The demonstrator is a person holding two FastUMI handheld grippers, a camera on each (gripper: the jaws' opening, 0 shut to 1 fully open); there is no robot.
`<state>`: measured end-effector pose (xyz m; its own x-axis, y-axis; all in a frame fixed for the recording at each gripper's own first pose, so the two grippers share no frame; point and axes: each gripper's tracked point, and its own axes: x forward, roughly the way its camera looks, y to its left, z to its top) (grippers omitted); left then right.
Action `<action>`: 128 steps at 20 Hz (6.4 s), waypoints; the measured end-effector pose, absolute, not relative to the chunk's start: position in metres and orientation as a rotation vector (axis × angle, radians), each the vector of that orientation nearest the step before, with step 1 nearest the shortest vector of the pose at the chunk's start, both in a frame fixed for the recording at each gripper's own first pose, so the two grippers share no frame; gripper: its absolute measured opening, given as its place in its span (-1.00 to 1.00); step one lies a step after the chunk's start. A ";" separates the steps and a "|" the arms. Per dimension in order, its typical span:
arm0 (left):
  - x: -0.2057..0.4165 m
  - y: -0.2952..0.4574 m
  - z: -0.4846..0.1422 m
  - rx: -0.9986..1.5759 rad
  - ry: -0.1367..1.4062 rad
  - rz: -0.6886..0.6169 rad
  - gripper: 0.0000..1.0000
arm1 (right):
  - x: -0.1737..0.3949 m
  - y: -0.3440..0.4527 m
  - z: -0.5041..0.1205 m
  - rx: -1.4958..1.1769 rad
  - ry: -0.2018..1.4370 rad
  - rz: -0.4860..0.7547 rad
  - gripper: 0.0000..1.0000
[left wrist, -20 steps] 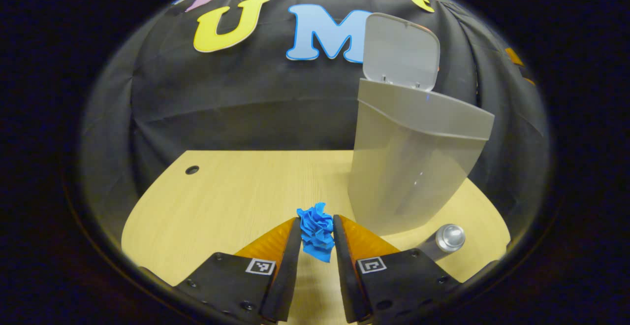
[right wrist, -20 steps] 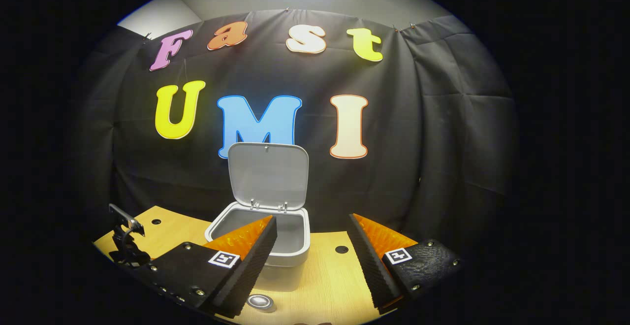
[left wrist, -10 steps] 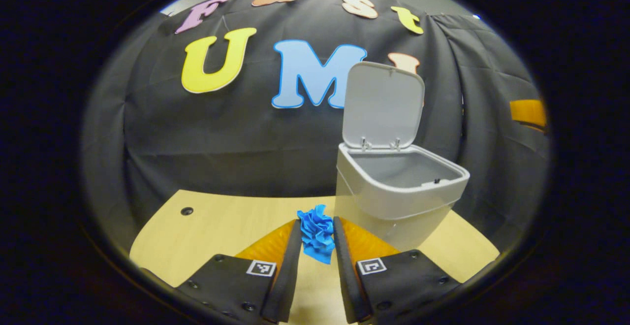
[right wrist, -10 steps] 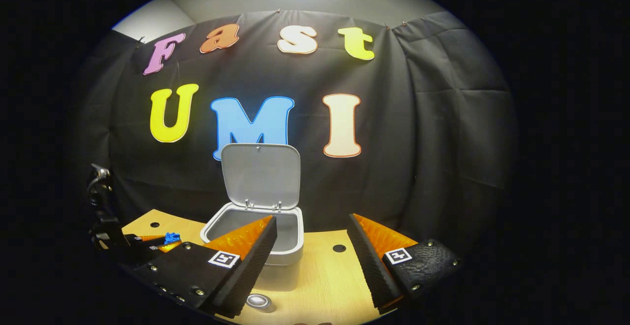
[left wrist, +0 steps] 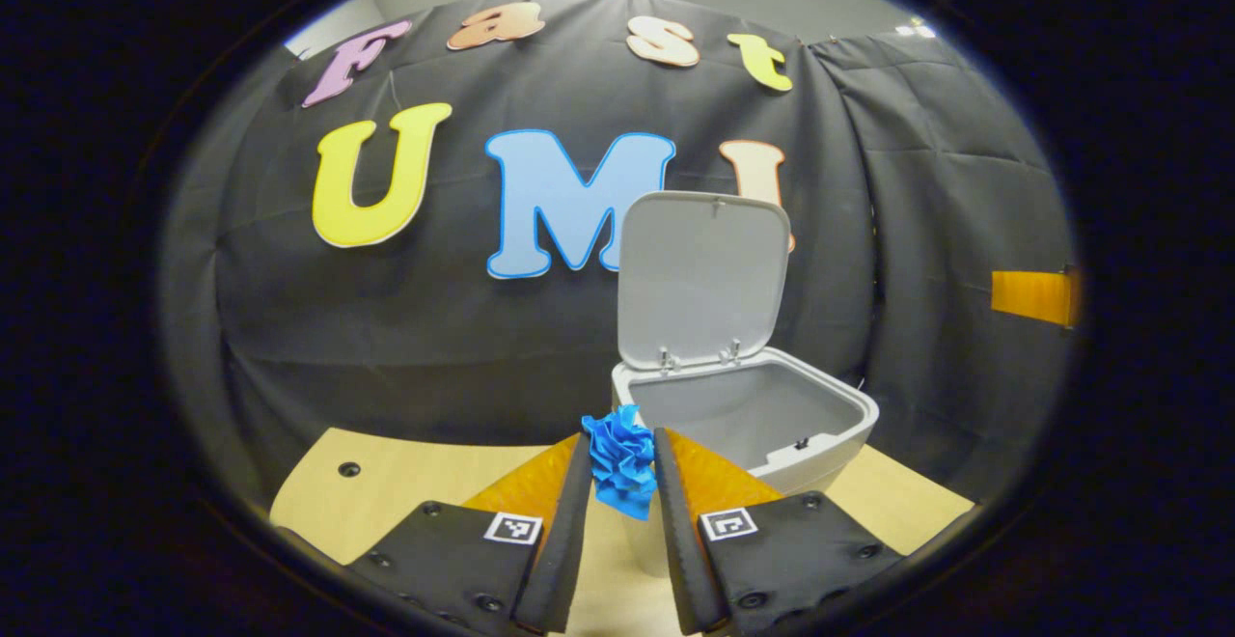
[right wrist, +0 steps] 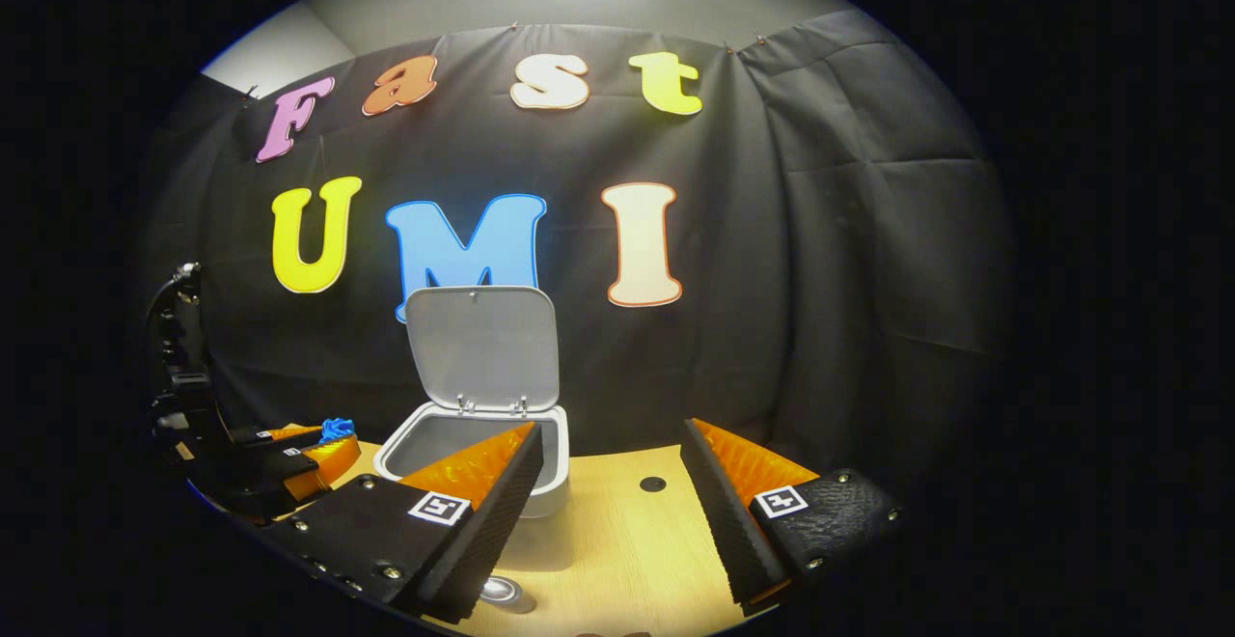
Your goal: Press the lid of the desktop garbage bin to open it, pick up the crumpled paper on the desktop and throw it into the bin, then pick up the pop can on the desktop and drop it into the bin, and finally close the garbage bin lid.
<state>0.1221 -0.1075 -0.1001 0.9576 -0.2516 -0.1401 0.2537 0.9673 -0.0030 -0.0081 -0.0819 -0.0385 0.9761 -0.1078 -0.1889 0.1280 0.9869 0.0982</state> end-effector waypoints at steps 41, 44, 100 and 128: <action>0.124 -0.054 -0.083 0.029 0.122 -0.138 0.93 | -0.008 -0.024 -0.120 0.130 0.354 0.039 0.92; 0.120 -0.037 -0.079 0.033 0.115 -0.107 0.93 | -0.008 -0.008 -0.142 0.131 0.401 0.080 0.92; 0.029 0.135 -0.078 -0.023 0.119 0.258 0.94 | -0.029 0.078 -0.325 -0.048 0.846 0.289 0.67; 0.007 0.151 -0.075 -0.047 0.104 0.288 0.94 | 0.008 0.158 -0.145 0.045 0.465 0.488 0.61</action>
<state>0.0070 0.1509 -0.0754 0.9534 0.2814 -0.1091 -0.2863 0.9576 -0.0314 0.0079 0.1581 -0.1454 0.7811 0.4618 -0.4202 -0.4415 0.8844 0.1513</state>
